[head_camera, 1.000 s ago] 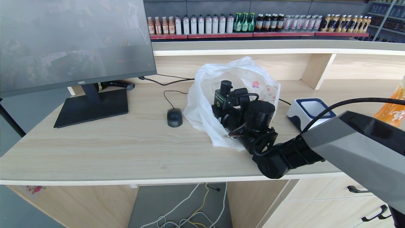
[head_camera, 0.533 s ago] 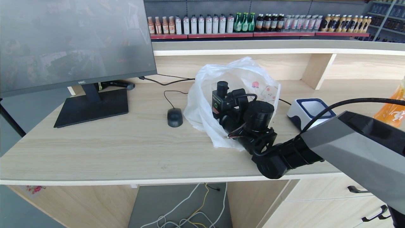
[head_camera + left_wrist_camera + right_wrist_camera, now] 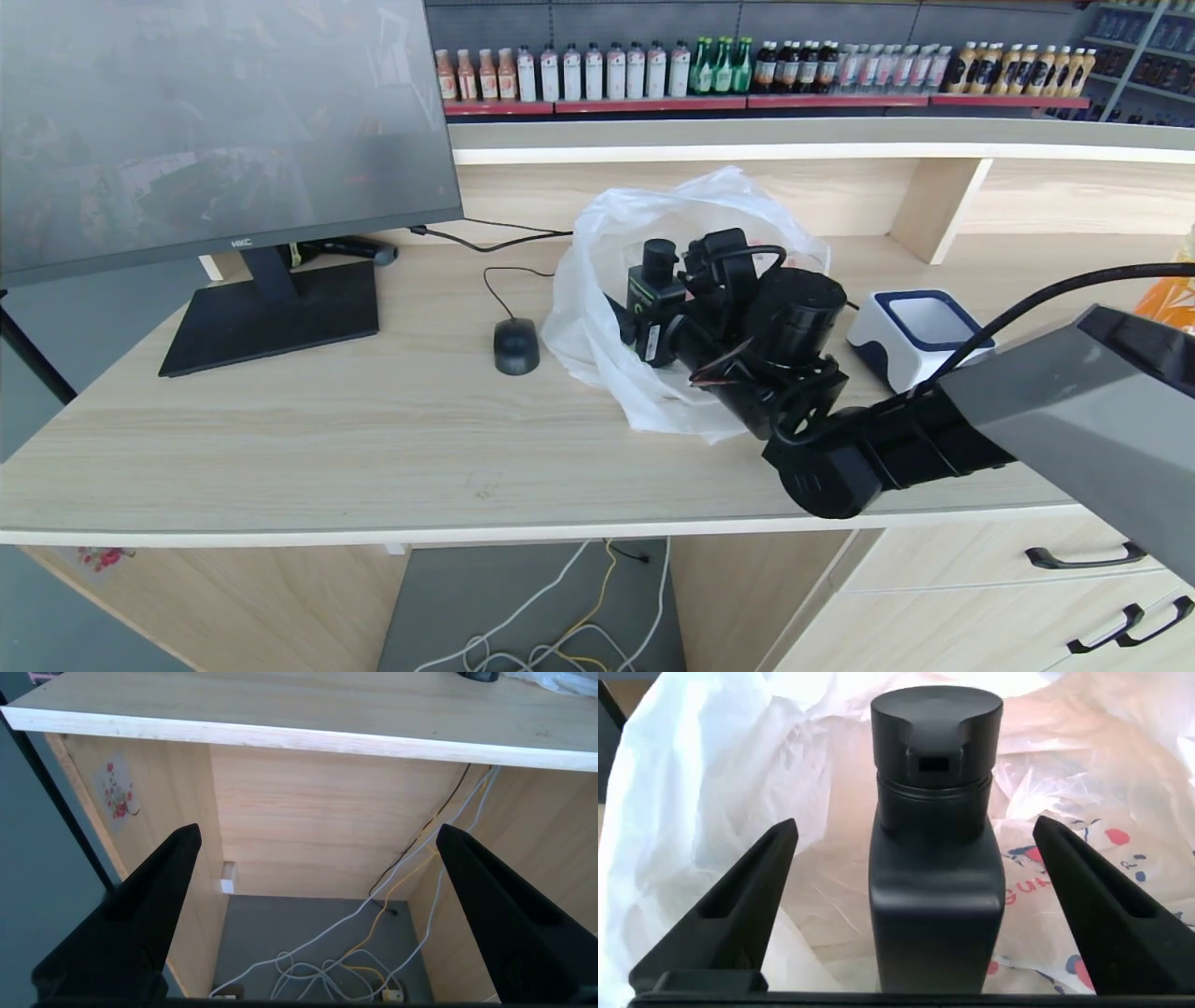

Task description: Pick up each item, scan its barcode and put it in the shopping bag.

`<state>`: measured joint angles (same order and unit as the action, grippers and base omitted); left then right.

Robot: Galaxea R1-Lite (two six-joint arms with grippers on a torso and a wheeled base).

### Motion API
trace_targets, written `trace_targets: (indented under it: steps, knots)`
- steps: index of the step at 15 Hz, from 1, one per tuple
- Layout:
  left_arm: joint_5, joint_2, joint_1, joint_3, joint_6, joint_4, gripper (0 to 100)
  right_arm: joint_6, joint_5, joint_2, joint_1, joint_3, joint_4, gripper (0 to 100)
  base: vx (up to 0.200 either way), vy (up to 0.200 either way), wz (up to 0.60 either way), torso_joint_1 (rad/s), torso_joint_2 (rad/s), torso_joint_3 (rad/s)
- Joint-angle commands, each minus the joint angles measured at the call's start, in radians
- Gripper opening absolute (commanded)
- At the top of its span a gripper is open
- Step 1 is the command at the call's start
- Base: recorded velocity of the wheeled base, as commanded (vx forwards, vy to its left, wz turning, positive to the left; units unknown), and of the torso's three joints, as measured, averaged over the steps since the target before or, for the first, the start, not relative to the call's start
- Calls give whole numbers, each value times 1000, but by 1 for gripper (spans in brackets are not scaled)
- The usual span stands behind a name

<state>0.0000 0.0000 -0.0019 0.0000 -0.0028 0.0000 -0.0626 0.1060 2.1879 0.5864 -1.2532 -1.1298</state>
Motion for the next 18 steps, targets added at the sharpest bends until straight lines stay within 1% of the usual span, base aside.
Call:
trace_targets:
  steps: [1, 6, 8, 9, 10, 11, 12, 14, 16, 18]
  knots:
    - [0, 0, 0, 0, 0, 0, 100, -11, -2, -69, 0, 43, -1, 100, 0, 0, 0, 0, 0, 0]
    - [0, 0, 0, 0, 0, 0, 100, -11, 0, -203, 20, 202, -41, 100, 0, 0, 0, 0, 0, 0]
    - [0, 0, 2, 0, 0, 0, 100, -13, 1, -249, 41, 316, -113, 100, 0, 0, 0, 0, 0, 0]
    - [0, 0, 0, 0, 0, 0, 100, -13, 4, -277, 58, 402, -186, 100, 0, 0, 0, 0, 0, 0]
    - [0, 0, 0, 0, 0, 0, 100, -13, 4, -277, 58, 402, -186, 100, 0, 0, 0, 0, 0, 0]
    - [0, 0, 0, 0, 0, 0, 100, -13, 4, -307, 82, 498, -268, 100, 0, 0, 0, 0, 0, 0]
    - [0, 0, 0, 0, 0, 0, 100, -13, 8, -338, 110, 551, -312, 100, 0, 0, 0, 0, 0, 0]
    - [0, 0, 0, 0, 0, 0, 100, -10, 26, -379, 147, 598, -335, 100, 0, 0, 0, 0, 0, 0]
    - [0, 0, 0, 0, 0, 0, 100, 10, 32, -405, 155, 690, -386, 100, 0, 0, 0, 0, 0, 0]
    - [0, 0, 0, 0, 0, 0, 100, 30, 35, -454, 155, 756, -400, 100, 0, 0, 0, 0, 0, 0]
